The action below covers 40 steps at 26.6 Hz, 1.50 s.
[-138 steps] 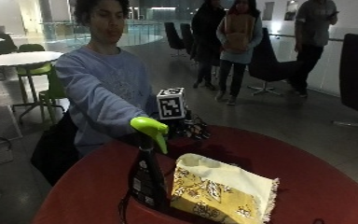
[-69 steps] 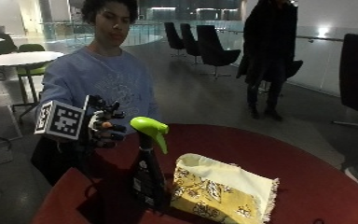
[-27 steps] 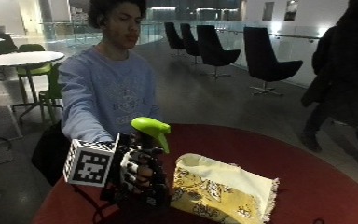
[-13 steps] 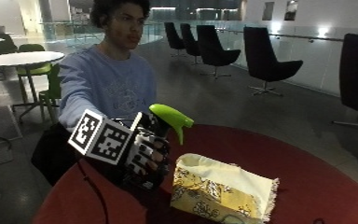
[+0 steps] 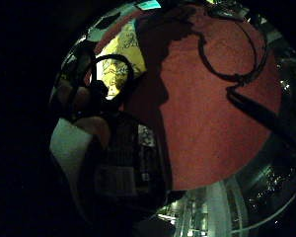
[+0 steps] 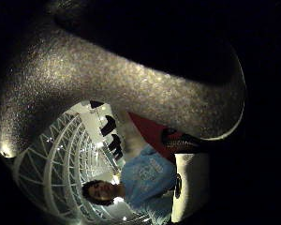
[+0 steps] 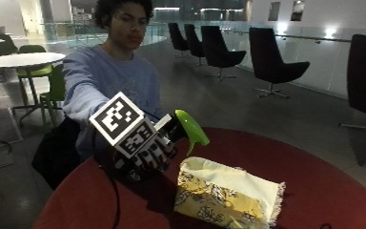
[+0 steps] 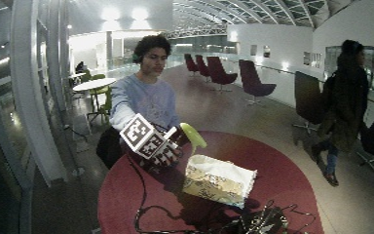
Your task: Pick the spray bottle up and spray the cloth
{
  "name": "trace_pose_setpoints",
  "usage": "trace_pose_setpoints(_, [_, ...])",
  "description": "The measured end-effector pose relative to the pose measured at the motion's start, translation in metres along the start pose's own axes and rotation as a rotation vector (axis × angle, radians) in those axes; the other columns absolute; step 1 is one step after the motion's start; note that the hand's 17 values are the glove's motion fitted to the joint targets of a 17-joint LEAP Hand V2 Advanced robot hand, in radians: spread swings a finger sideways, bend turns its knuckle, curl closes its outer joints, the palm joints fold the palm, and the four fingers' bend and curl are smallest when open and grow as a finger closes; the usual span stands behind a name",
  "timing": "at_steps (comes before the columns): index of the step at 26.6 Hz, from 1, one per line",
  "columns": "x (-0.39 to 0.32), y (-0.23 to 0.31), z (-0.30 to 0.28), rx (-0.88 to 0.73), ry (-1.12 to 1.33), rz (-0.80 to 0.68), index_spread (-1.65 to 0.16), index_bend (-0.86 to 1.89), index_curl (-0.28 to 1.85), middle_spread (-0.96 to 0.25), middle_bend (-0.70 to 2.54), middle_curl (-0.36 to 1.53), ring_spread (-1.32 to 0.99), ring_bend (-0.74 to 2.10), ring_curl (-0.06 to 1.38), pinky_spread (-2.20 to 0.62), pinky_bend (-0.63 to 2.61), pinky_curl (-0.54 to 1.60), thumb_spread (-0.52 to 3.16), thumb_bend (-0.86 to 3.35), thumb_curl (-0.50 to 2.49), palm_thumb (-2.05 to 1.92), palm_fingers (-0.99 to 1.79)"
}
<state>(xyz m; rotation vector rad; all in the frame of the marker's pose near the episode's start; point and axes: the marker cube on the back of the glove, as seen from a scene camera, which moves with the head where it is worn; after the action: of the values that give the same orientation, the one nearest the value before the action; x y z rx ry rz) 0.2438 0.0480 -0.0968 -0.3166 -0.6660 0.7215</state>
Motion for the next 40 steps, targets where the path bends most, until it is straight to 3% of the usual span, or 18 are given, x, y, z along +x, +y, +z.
trace_pose_setpoints(19, [-0.009, -0.003, 0.005, -0.149, 0.097, 0.143, -0.25, 0.12, 0.34, -0.08, 0.23, 0.45, -0.05, 0.45, 0.37, 0.07, 0.33, 0.38, 0.75, -0.02, 0.6, 0.98, 1.09])
trace_pose_setpoints(40, [-0.019, -0.002, 0.008, -0.183, 0.157, 0.156, -0.24, 0.12, 0.33, -0.07, 0.22, 0.46, -0.05, 0.45, 0.37, 0.07, 0.32, 0.38, 0.78, -0.02, 0.62, 0.97, 1.09])
